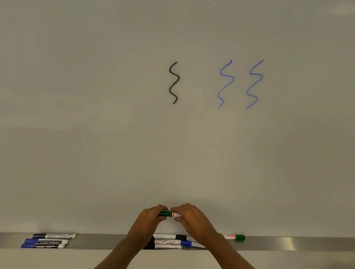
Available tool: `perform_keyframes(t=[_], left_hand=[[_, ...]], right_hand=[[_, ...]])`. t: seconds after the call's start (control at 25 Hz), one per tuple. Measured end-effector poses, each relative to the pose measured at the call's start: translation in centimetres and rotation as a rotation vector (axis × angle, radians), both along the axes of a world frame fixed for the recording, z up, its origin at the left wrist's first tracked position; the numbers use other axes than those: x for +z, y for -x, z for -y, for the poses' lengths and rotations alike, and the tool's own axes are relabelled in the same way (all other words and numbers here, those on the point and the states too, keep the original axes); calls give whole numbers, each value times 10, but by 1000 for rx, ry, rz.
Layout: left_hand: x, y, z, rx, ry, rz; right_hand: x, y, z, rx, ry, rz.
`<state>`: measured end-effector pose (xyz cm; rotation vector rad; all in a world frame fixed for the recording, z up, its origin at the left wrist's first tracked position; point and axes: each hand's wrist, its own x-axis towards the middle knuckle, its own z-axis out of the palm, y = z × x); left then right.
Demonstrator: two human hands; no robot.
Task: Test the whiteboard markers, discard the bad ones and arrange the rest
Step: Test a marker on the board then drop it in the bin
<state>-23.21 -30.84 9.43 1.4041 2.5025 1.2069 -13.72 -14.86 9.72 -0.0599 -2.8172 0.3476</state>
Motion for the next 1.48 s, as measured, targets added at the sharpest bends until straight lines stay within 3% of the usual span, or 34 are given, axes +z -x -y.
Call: perform_keyframes(t=[0.44, 0.72, 1.04, 1.2, 1.48], left_hand=[[-14, -6, -15, -36, 120, -38], [-38, -32, -43, -193, 365, -68], [-90, -100, -105, -203, 426, -84], [-133, -158, -147, -313, 457, -75], [-232, -267, -195, -594, 679, -129]], right_hand=[[-9, -12, 8, -134, 158, 133], [-23, -64, -2, -210, 277, 275], [-95, -168, -42, -536, 275, 322], [-131, -230, -63, -699, 335, 339], [-221, -326, -101, -972, 395, 590]])
